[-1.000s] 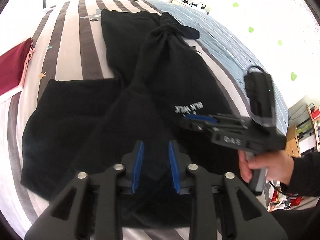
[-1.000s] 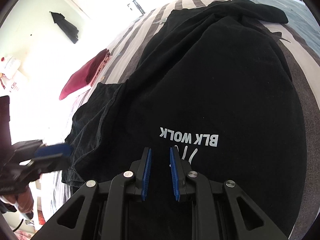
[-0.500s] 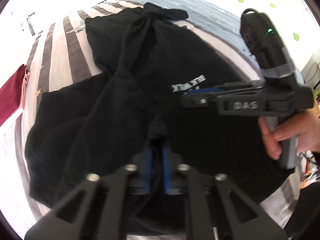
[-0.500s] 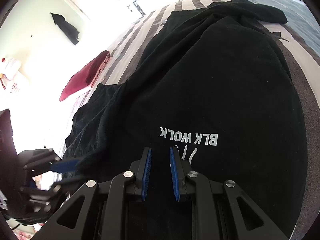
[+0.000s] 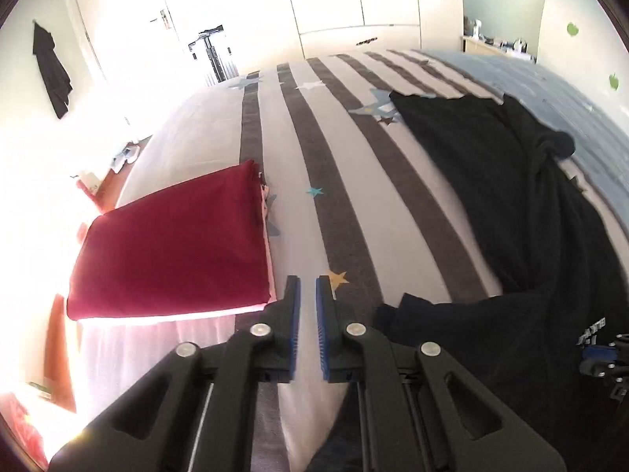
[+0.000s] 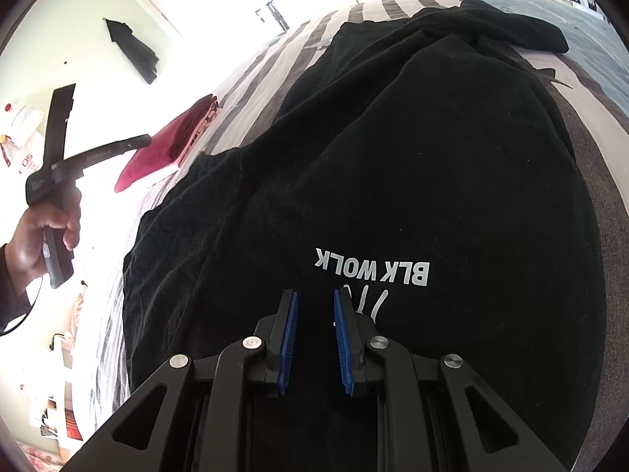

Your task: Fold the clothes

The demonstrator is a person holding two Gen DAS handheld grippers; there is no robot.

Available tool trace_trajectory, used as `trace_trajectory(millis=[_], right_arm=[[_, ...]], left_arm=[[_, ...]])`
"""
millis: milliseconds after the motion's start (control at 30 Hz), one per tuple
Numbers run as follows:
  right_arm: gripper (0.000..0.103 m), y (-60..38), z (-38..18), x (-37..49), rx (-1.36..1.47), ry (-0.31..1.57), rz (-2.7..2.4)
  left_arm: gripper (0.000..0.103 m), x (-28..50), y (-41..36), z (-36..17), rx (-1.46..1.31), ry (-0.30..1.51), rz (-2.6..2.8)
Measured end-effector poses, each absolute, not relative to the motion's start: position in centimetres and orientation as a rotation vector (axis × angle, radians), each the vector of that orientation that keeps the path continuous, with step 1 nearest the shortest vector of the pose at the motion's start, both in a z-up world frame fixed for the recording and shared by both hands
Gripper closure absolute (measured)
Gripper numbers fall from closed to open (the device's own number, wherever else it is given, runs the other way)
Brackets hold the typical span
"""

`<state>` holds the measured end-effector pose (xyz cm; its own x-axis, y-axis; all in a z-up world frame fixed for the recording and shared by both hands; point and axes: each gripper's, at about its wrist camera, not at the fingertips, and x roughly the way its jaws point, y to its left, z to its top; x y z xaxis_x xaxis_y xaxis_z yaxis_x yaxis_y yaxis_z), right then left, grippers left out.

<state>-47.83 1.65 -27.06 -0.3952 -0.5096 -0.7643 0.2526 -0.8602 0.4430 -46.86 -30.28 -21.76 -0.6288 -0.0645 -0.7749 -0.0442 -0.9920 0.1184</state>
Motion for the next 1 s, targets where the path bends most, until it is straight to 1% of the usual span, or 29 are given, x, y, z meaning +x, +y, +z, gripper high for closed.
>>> trace_trajectory(millis=[67, 200, 300, 400, 433, 467, 567, 700, 733, 767, 800, 867, 900, 1000], right_arm=[[0.085, 1.6, -27.1, -47.8, 1.373, -0.355, -2.271], [0.085, 1.4, -27.3, -47.8, 1.369, -0.347, -2.276], [0.085, 1.3, -27.3, -47.7, 1.364, -0.343, -2.278], [0.085, 1.1, -27.4, -47.7, 1.363, -0.337, -2.278], [0.085, 1.1, -27.4, -47.7, 1.364, -0.334, -2.278], [0.085, 1.0, -27.4, -47.7, 1.365, -0.33, -2.278], [0.085, 0.7, -27.2, -47.9, 1.376, -0.303, -2.272], [0.085, 0.8, -26.0, -48.5, 1.376, -0.249, -2.304], [0.084, 1.3, -25.5, -48.6, 1.361, -0.249, -2.324], [0.079, 1.8, -25.2, -48.8, 1.347, -0.251, -2.347], [0.077, 2.4, -24.9, -49.0, 1.336, -0.26, -2.369], [0.076, 3.7, -24.9, -49.5, 1.342, -0.296, -2.397], [0.076, 4.2, -25.2, -49.8, 1.36, -0.303, -2.402], [0.076, 5.3, -26.0, -50.3, 1.397, -0.273, -2.413]], left_arm=[[0.097, -45.5, -29.5, -22.0, 1.406, -0.163, -2.853], [0.097, -43.4, -26.5, -24.1, 1.594, -0.107, -2.917], [0.097, -42.1, -24.2, -26.3, 1.665, -0.169, -2.886], [0.097, -41.9, -24.4, -29.5, 1.708, -0.184, -2.766], [0.097, -41.8, -25.0, -30.0, 1.71, -0.163, -2.73], [0.097, -41.6, -25.7, -30.0, 1.682, -0.133, -2.726], [0.097, -41.1, -26.6, -29.8, 1.653, -0.167, -2.68], [0.097, -41.0, -26.3, -28.4, 1.664, -0.138, -2.679], [0.097, -41.0, -26.0, -27.5, 1.646, -0.096, -2.725], [0.097, -40.8, -25.7, -26.8, 1.622, -0.056, -2.778], [0.097, -40.7, -25.2, -26.3, 1.597, -0.048, -2.82], [0.097, -40.8, -24.2, -26.7, 1.61, -0.098, -2.825], [0.097, -41.0, -24.0, -27.7, 1.65, -0.128, -2.776], [0.097, -41.3, -23.8, -29.7, 1.701, -0.167, -2.68]])
